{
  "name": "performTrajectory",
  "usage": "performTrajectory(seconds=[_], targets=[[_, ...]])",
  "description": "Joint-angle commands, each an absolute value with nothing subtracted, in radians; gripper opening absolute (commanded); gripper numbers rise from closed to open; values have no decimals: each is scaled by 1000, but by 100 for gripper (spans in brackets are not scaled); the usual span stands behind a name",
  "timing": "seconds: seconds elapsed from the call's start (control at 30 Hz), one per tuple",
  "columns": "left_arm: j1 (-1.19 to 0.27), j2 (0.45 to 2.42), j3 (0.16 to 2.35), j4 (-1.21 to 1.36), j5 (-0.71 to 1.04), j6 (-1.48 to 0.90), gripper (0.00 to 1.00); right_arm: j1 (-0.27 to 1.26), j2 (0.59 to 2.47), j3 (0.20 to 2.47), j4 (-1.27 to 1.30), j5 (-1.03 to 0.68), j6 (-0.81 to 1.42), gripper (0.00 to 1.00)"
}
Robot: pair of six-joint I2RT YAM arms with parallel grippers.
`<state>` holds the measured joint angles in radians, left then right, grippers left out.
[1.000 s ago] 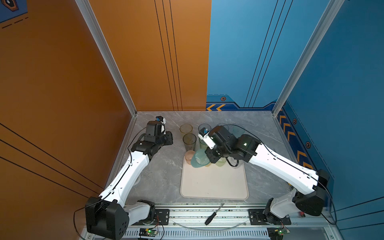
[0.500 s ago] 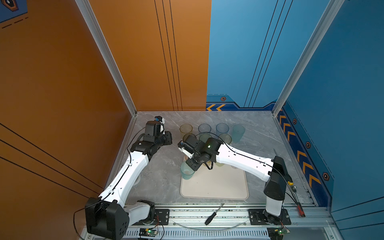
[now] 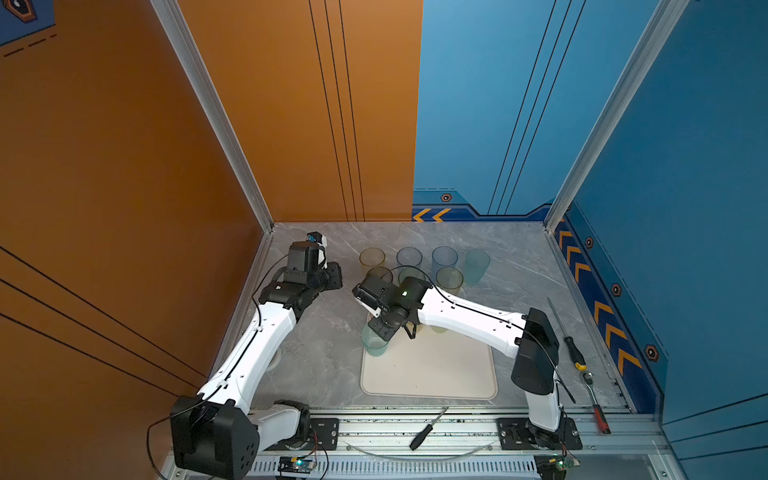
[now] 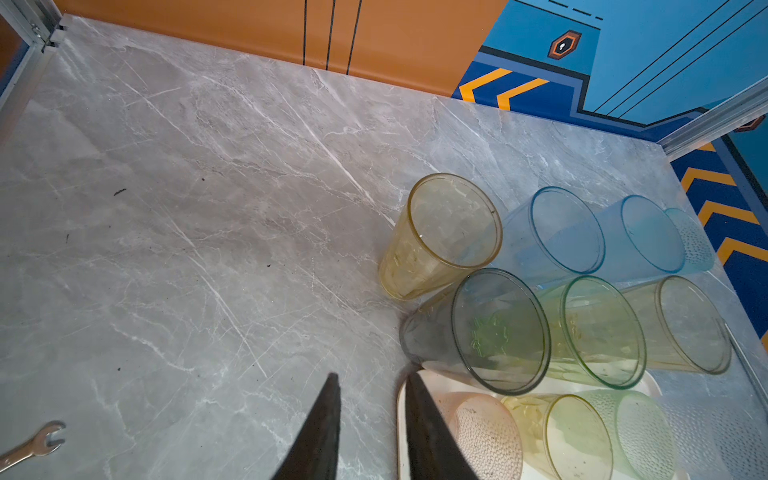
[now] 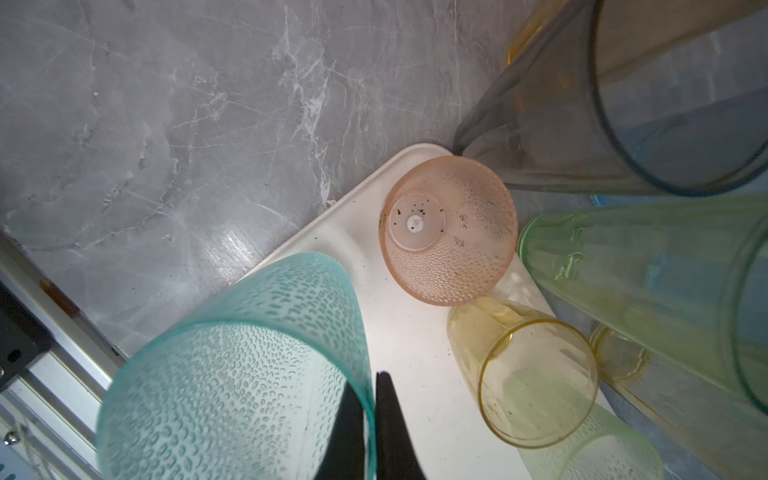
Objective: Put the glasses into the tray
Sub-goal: 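Carry teal frosted cup with right gripper onto tray's near corner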
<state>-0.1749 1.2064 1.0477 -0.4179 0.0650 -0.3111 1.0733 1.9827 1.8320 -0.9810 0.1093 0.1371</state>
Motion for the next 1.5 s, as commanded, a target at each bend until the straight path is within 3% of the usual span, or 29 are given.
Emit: performTrajectory(seconds=[0.0, 0.67, 0.87, 1.47], targets=[[-162, 1209, 1037, -437, 83, -295, 29, 1066, 2000, 1867, -1005, 132, 140, 0], [-158, 1224, 1037, -436, 98, -290, 29, 1051, 2055, 1876, -1003, 106, 141, 2], [-158, 1226, 1037, -437, 101, -289, 29, 1045, 2060, 1877, -1003, 101, 140, 11], [-156, 1221, 1037, -437, 103, -287, 29, 1028, 2048, 1873, -989, 78, 151, 27]])
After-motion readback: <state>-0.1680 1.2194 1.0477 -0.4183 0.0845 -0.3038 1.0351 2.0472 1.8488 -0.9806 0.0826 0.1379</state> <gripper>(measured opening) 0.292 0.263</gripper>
